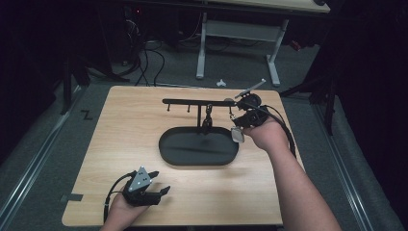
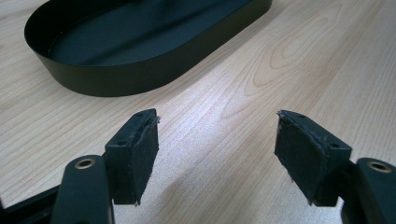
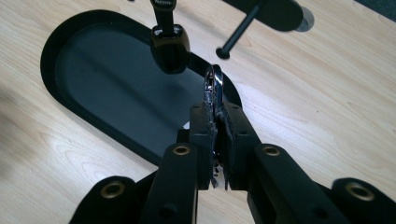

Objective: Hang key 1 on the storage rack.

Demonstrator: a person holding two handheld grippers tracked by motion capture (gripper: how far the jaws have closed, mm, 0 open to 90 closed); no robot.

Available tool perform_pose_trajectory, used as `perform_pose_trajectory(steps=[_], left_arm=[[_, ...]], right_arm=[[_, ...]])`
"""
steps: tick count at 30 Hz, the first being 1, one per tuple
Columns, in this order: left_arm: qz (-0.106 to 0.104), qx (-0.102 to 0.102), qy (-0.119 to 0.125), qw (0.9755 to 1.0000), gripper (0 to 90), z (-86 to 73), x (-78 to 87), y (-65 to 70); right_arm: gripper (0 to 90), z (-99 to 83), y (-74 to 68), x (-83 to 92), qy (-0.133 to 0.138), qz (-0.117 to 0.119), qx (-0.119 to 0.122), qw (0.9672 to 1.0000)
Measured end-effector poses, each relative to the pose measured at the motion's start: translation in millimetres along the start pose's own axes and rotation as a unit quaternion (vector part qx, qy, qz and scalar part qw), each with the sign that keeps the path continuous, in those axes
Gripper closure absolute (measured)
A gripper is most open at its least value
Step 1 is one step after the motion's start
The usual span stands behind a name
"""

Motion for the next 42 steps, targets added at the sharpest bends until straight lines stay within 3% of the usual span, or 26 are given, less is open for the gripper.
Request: perform_pose_trajectory(steps=[11,19,31,38,42], left_arm=[[-0.001,0.0,-0.001,1.0,30.7,-0.5,0.1,0.1],[-0.001,0.0,-0.002,1.0,30.7,-1.5,-0.4,-0.4],[-0.001,0.0,-0.002,1.0,30.7,-1.6,-0.4,-0.3],[-0.002,0.001,-0.004,1.0,30.7,-1.8,-1.0,-0.1],[-0.003,0.001,-0.005,1.0,30.7,-2.0,-1.1,-0.2]], right_arm=[[84.2,12.4,0.5,-5.3,0.004,0.008,-0.01,0.9999],[84.1,15.9,10.9,-10.9,0.006,0.014,-0.022,0.9996],[83.1,17.5,11.4,-24.1,0.012,0.006,-0.022,0.9997],[80.3,18.4,12.7,-32.9,0.01,-0.02,-0.016,0.9996],[78.5,19.2,15.3,-36.1,0.012,-0.037,-0.025,0.9989]])
Point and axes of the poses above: each handheld gripper's, and its own axes: x roughly backward along the jaws, z roughly out of its top, y roughly to its right, the point moved 7 cm from there along -x, roughly forward along the jaws, and after that the axes turned 4 degrees about -y, right-handed, at the moved point
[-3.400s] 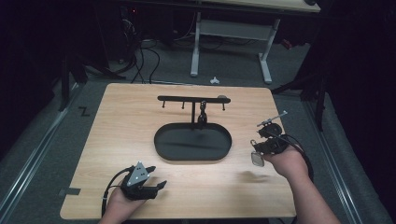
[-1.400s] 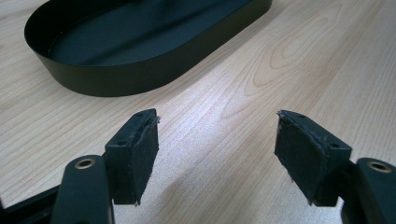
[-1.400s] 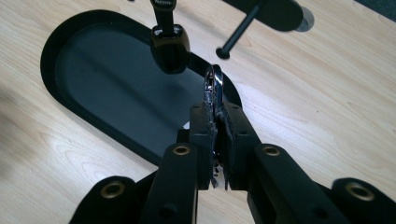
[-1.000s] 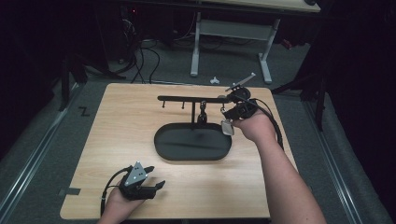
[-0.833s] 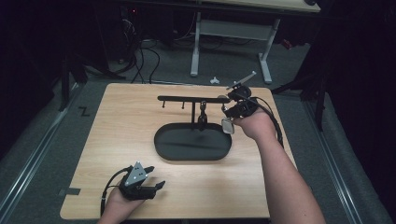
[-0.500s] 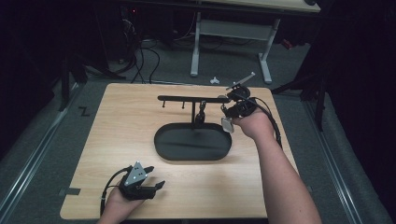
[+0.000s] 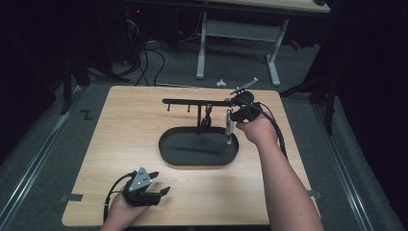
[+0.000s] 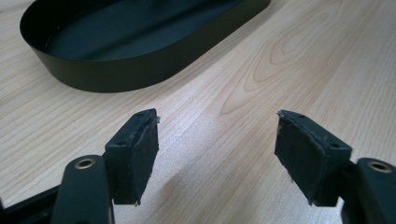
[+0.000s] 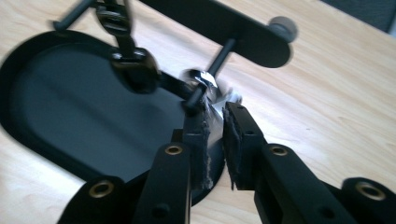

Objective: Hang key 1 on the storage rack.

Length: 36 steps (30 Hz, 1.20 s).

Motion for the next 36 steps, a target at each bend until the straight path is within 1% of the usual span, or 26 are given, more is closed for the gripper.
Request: perform_pose_trajectory(steps=[3,7,13,14,15,17,18,21,22,24,27,31,36], left_arm=[[0.0,0.0,0.0,1.0,30.7,0.0,0.0,0.0],[0.001,0.0,0.001,1.0,30.7,0.1,-0.2,-0.5],[0.0,0.0,0.001,1.0,30.7,0.3,-0.4,0.1],[0.0,0.0,0.001,1.0,30.7,0.3,-0.5,0.2],[-0.001,0.0,0.0,1.0,30.7,0.2,-0.7,0.4],[0.0,0.0,0.001,1.0,30.7,0.4,-1.3,0.6],[0.0,-0.001,0.001,1.0,30.7,0.5,-1.7,0.8],[-0.003,-0.004,-0.005,1.0,30.6,0.6,-2.6,1.4],[0.0,-0.004,-0.002,1.0,30.6,1.2,-3.6,1.7],[-0.002,-0.006,-0.004,1.0,30.6,1.4,-4.1,2.6],[-0.002,-0.007,-0.006,1.0,30.6,1.4,-4.8,3.3],[-0.003,-0.006,-0.008,0.9999,30.5,0.9,-5.5,3.0],[-0.002,-0.005,-0.009,0.9999,30.4,0.6,-6.2,3.4]], right_arm=[[77.7,-1.0,1.7,-0.8,-0.001,-0.001,-0.008,1.0],[75.7,-2.5,1.4,-1.7,0.001,0.005,-0.012,0.9999],[71.7,-10.5,-2.9,-6.0,-0.006,0.011,-0.01,0.9999],[71.3,-11.9,-3.0,-6.8,-0.004,0.012,-0.005,0.9999],[70.4,-14.0,-4.6,-7.2,-0.006,0.014,-0.01,0.9998],[68.8,-17.9,-5.6,-7.7,-0.007,0.016,-0.007,0.9998],[67.8,-19.8,-6.5,-7.9,-0.005,0.017,-0.01,0.9998],[65.3,-27.1,-8.7,-7.4,-0.005,0.018,-0.011,0.9998],[64.6,-29.5,-9.1,-6.9,-0.004,0.018,-0.008,0.9998],[62.5,-35.0,-10.0,-5.3,-0.002,0.02,-0.01,0.9997],[56.9,-44.0,-11.5,-3.2,0.007,0.023,-0.014,0.9996],[51.5,-58.7,-12.9,-1.6,0.017,0.029,-0.019,0.9992],[47.6,-78.8,-12.6,-2.2,0.027,0.037,-0.026,0.9986]])
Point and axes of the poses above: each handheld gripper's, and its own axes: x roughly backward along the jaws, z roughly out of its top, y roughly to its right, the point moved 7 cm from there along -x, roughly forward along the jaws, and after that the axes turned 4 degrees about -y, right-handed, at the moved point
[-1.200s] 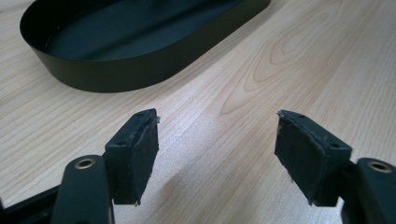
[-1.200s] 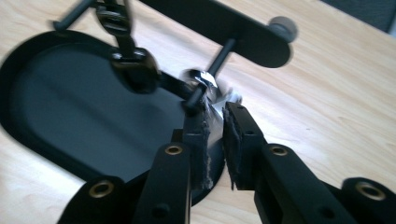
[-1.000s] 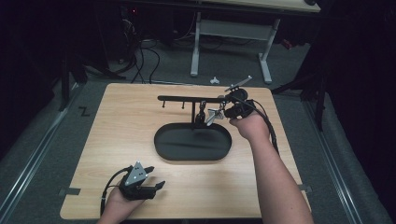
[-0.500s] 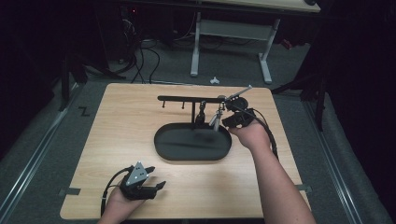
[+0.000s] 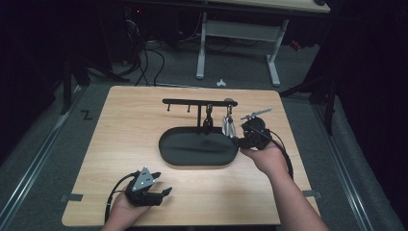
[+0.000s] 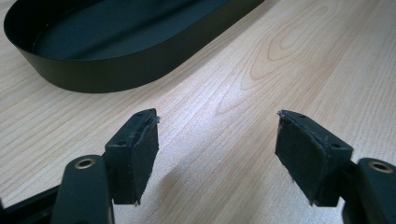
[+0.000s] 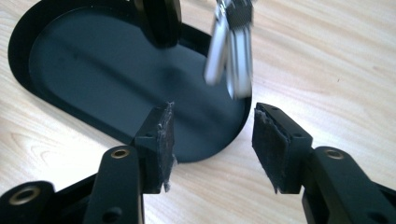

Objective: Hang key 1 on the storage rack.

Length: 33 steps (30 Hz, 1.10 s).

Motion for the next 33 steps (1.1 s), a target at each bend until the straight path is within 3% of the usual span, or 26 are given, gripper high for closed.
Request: perform_pose_trajectory(steps=[5,18,29,33], left_arm=[[0.001,-0.002,-0.002,1.0,30.4,0.2,0.3,0.1],[0.006,-0.008,-0.001,1.0,30.4,2.0,1.3,2.9],[0.008,-0.005,0.009,0.9999,30.2,4.2,5.7,5.3],[0.009,0.008,0.02,0.9997,30.2,3.5,9.0,6.9]], right_arm=[[46.0,-22.4,0.8,-1.4,0.018,0.007,-0.01,0.9998],[43.8,-81.1,6.1,-12.7,0.058,-0.004,-0.006,0.9983],[42.0,-117.7,3.7,-19.2,0.108,-0.015,-0.003,0.994],[41.6,-131.0,3.0,-23.4,0.131,-0.018,-0.002,0.9913]])
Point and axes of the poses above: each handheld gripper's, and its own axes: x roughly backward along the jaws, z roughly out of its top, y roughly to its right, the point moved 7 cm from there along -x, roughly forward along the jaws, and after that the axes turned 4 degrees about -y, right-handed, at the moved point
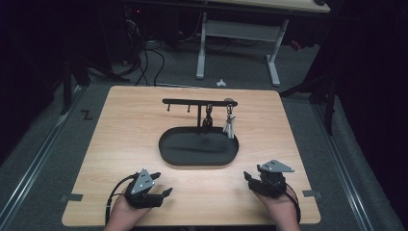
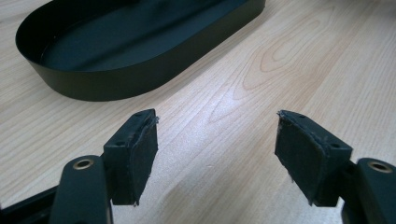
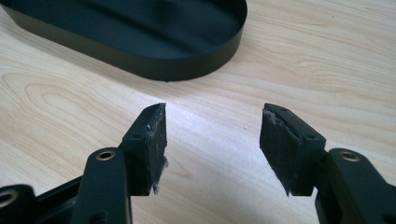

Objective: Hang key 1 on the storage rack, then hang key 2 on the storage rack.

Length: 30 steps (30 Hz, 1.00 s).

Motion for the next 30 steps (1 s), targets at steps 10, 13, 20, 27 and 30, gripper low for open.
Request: perform_pose_trajectory(steps=[10,13,20,27,30], left_arm=[[0.024,0.017,0.009,0.9995,29.8,0.3,4.7,-1.2],[0.036,0.015,0.009,0.9992,29.5,2.5,4.0,-0.6],[0.047,0.021,0.025,0.9984,29.1,7.5,6.8,5.6],[0.024,-0.01,0.031,0.9992,29.4,12.2,8.2,17.1],[0.022,-0.015,0.046,0.9986,29.3,18.6,15.9,15.7]], right_arm=[[38.1,-27.1,2.2,-5.4,0.042,0.004,0.022,0.9989],[37.2,-27.9,2.2,-8.8,0.05,0.011,0.026,0.9984],[36.3,-29.6,-0.5,-7.8,0.057,0.012,0.05,0.997],[36.0,-30.8,1.7,-1.8,0.058,-0.005,0.041,0.9975],[36.4,-33.0,3.2,-0.5,0.053,-0.008,0.024,0.9983]])
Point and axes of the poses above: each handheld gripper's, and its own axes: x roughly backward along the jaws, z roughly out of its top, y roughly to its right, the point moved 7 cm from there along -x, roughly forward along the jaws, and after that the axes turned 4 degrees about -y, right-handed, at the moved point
